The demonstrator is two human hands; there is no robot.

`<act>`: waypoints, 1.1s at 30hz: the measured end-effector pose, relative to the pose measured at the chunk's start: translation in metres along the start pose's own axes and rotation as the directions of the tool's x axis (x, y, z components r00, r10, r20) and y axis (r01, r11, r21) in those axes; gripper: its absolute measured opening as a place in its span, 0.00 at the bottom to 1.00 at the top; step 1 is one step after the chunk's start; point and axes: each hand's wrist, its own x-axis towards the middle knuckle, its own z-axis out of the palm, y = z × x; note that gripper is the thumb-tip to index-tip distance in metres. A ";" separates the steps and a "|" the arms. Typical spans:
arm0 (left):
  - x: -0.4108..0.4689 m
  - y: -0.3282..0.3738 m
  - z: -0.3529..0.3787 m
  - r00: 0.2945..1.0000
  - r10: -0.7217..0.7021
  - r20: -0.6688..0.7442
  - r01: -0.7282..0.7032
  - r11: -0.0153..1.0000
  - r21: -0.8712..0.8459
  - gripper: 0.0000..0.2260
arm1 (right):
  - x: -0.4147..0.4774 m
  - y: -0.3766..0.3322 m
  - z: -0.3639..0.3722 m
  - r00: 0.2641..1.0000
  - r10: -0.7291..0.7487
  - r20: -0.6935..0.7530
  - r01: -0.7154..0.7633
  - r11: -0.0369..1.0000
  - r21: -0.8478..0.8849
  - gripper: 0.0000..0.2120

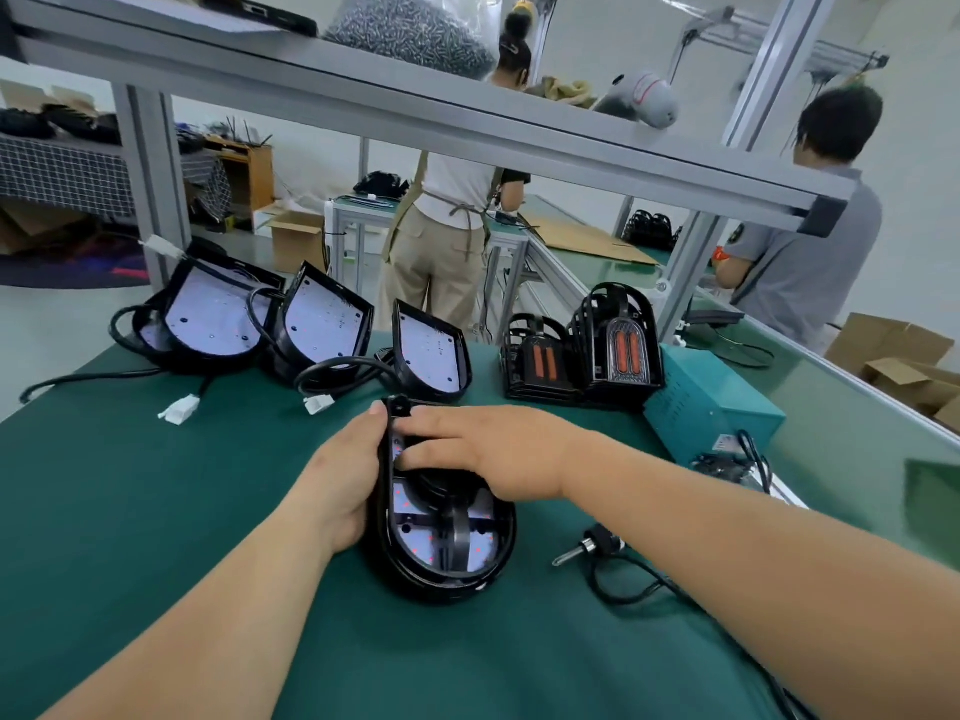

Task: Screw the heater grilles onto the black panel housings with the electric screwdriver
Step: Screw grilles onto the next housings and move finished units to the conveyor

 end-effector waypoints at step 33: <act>-0.006 -0.009 0.027 0.966 0.255 -0.043 -0.258 0.932 -0.256 0.20 | -0.002 -0.053 0.054 0.316 0.949 -0.005 0.297 -0.094 0.950 0.15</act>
